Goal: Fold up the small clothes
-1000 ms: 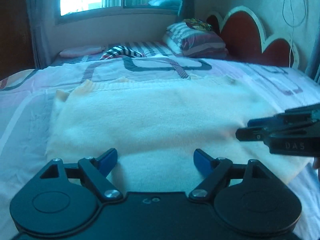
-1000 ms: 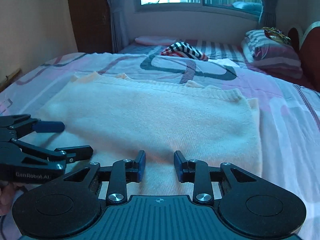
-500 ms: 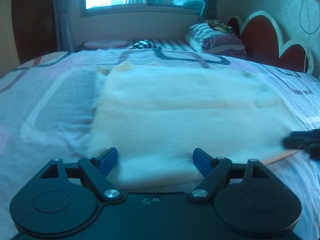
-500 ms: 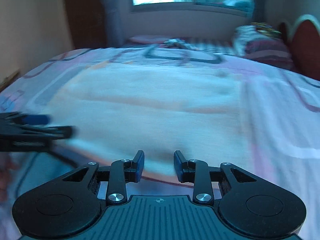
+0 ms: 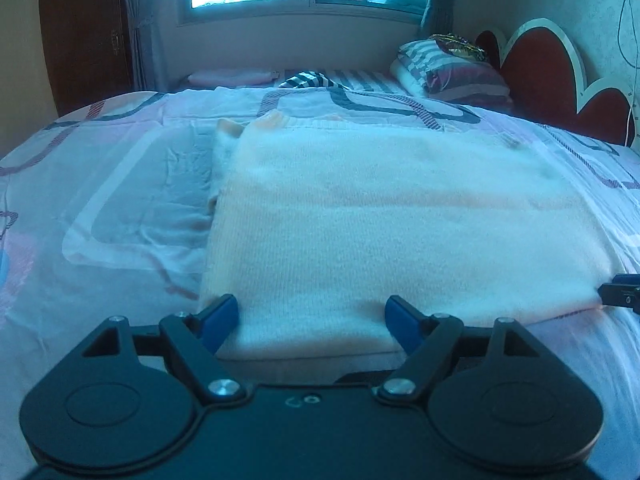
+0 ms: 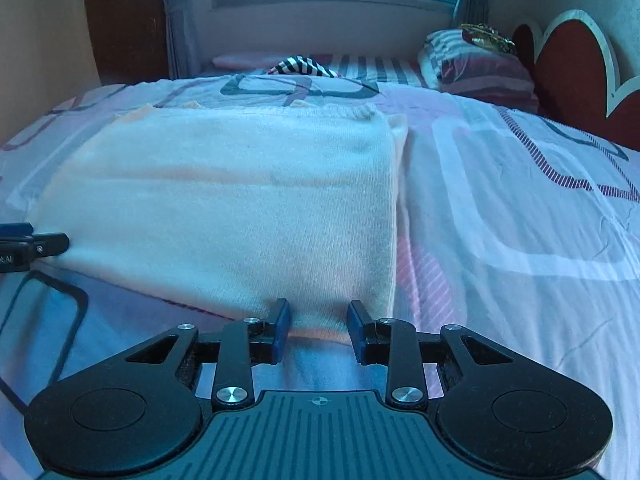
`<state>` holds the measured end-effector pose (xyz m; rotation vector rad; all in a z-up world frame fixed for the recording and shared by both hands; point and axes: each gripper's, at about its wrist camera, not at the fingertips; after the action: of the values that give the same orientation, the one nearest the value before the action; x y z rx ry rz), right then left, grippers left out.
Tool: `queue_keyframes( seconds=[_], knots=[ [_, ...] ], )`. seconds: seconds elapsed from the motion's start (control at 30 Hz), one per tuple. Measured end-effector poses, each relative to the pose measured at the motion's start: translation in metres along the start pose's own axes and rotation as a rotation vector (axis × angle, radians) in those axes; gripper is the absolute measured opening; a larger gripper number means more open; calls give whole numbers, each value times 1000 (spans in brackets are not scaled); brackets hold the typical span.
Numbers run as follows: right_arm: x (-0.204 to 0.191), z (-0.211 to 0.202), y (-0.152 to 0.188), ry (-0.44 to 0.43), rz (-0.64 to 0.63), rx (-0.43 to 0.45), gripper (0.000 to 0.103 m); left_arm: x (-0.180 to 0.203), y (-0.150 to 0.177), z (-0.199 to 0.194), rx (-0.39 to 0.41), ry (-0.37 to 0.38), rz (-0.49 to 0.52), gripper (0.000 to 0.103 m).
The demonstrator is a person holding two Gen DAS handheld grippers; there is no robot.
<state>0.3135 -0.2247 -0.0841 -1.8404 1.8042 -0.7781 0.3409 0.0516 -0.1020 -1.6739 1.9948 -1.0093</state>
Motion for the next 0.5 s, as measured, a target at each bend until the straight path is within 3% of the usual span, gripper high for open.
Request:
queue_keyframes(
  seconds=[0.1,0.2,0.5],
  knots=[
    [6,-13,-1,-19,43,65,31,-1,-1,0,-2,2,-4,80],
    [3,3,5,-4,9,-9,31,1,1,1,0,-9,4,80],
    [3,4,3,5,13,-18,31,2,1,0,0,-12,2,81]
  ],
)
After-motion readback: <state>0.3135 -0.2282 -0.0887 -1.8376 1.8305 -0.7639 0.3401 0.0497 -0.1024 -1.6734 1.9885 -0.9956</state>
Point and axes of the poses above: each gripper's, at about its wrist camera, not at the fingertips, and z roughly the way its jaws point, x to its right, y to its underside, and after that the axes turned 15 degrees about y, right-handed
